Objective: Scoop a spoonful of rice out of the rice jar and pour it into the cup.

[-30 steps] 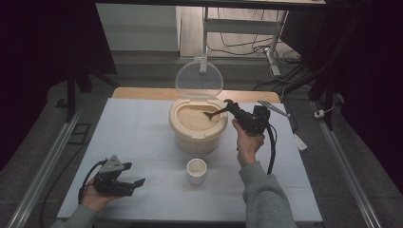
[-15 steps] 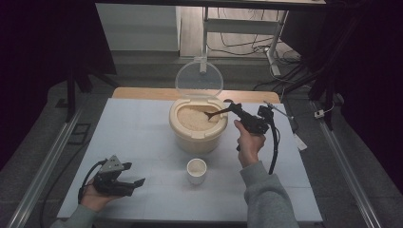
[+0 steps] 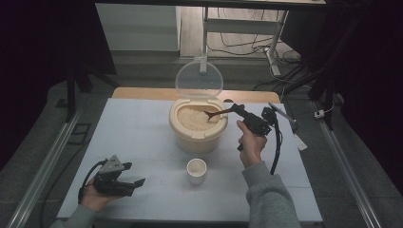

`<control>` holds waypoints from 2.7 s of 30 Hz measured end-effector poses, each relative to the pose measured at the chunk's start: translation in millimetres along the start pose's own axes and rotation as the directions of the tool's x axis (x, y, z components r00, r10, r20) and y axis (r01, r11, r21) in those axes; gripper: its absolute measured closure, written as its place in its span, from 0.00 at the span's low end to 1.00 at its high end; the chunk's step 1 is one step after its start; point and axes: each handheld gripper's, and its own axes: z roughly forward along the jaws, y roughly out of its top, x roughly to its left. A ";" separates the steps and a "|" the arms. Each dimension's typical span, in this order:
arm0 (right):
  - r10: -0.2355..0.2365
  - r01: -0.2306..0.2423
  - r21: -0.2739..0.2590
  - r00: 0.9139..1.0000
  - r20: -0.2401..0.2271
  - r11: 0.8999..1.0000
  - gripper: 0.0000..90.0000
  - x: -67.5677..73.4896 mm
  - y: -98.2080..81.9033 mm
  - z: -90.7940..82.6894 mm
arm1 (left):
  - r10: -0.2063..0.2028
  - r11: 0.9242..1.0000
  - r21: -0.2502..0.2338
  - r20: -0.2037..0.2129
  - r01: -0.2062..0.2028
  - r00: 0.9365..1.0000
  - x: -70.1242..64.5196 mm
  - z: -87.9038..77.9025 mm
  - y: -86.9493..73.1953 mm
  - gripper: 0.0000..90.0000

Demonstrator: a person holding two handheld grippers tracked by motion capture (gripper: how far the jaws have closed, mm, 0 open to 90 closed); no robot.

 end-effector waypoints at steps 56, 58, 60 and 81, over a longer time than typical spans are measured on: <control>0.150 -0.148 0.036 0.985 -0.085 0.988 0.92 -2.8 13.2 -12.8 | 0.021 1.000 0.016 -0.010 -0.021 1.000 -0.2 1.3 -0.6 0.21; 0.154 -0.151 0.039 0.984 -0.086 0.988 0.92 -3.1 13.4 -13.3 | 0.021 1.000 0.016 -0.009 -0.021 1.000 -0.2 1.4 -0.6 0.21; 0.154 -0.151 0.046 0.984 -0.088 0.988 0.92 -3.6 13.7 -14.1 | 0.022 1.000 0.016 -0.009 -0.021 1.000 -0.4 1.4 -0.6 0.21; 0.155 -0.129 0.158 0.974 -0.166 0.979 0.92 7.2 9.2 -45.2 | 0.018 1.000 0.014 -0.011 -0.018 1.000 -0.8 1.6 -0.3 0.21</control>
